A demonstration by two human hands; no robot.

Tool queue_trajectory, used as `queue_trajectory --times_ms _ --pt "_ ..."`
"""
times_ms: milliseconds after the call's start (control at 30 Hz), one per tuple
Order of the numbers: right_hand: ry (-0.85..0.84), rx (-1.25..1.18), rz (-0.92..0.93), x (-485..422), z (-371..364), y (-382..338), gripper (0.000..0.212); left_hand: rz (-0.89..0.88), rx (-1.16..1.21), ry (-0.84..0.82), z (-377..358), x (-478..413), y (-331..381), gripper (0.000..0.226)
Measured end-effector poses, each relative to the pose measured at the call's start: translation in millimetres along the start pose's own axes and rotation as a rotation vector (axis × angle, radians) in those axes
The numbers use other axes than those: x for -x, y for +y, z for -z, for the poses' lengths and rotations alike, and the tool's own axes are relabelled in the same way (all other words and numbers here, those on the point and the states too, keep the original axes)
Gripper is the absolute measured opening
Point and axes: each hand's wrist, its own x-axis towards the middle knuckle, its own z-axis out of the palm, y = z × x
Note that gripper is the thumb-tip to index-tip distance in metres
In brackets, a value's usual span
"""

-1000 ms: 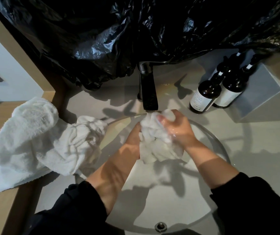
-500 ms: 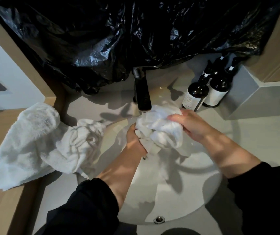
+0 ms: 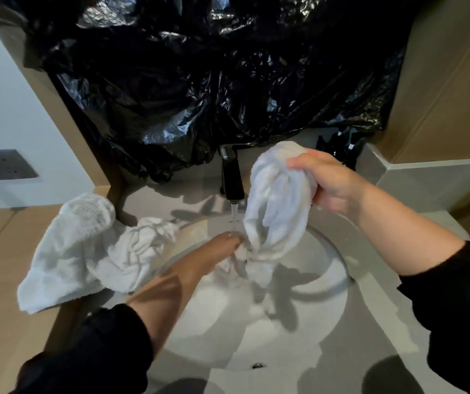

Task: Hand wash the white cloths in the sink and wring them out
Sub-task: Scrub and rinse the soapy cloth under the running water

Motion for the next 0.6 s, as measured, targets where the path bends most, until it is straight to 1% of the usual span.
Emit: queue_trajectory --times_ms 67,100,133,167,233,267,300,367,400,433,467,533,567,600 --pt "0.011 -0.001 0.01 4 -3 -11 0.01 -0.149 -0.429 0.103 11 13 14 0.036" --pt "0.014 0.012 0.017 6 -4 -15 0.01 -0.221 -0.507 0.152 15 26 25 0.041" --pt "0.005 0.033 0.025 8 -6 -18 0.009 -0.326 -0.523 0.191 20 34 33 0.048" --pt "-0.011 0.06 0.031 10 -8 -21 0.009 -0.424 -0.43 0.161 24 47 43 0.06" --pt "-0.065 0.132 0.035 13 -11 -26 0.014 -0.624 -0.073 0.038 27 67 57 0.09" --pt "-0.094 0.177 0.029 15 -12 -28 0.018 -0.708 0.024 0.013 27 73 64 0.104" --pt "-0.117 0.217 0.024 18 -15 -31 0.02 -0.747 0.035 0.02 25 78 72 0.113" --pt "-0.157 0.268 0.044 23 -17 -37 0.022 -0.789 0.001 0.023 17 83 89 0.118" --pt "-0.175 0.272 0.061 26 -17 -40 0.025 -0.807 -0.007 0.01 14 86 97 0.114" --pt "-0.19 0.277 0.072 30 -14 -43 0.029 -0.807 -0.014 0.008 12 87 102 0.106" --pt "-0.205 0.296 0.078 33 -10 -46 0.033 -0.797 -0.031 0.024 12 90 107 0.091" --pt "-0.212 0.416 0.076 41 1 -52 0.034 -0.738 -0.156 0.086 17 94 113 0.05" --pt "-0.2 0.492 0.073 44 6 -55 0.035 -0.704 -0.221 0.097 22 94 115 0.036" --pt "-0.192 0.551 0.073 45 11 -56 0.036 -0.677 -0.255 0.094 26 96 117 0.026"
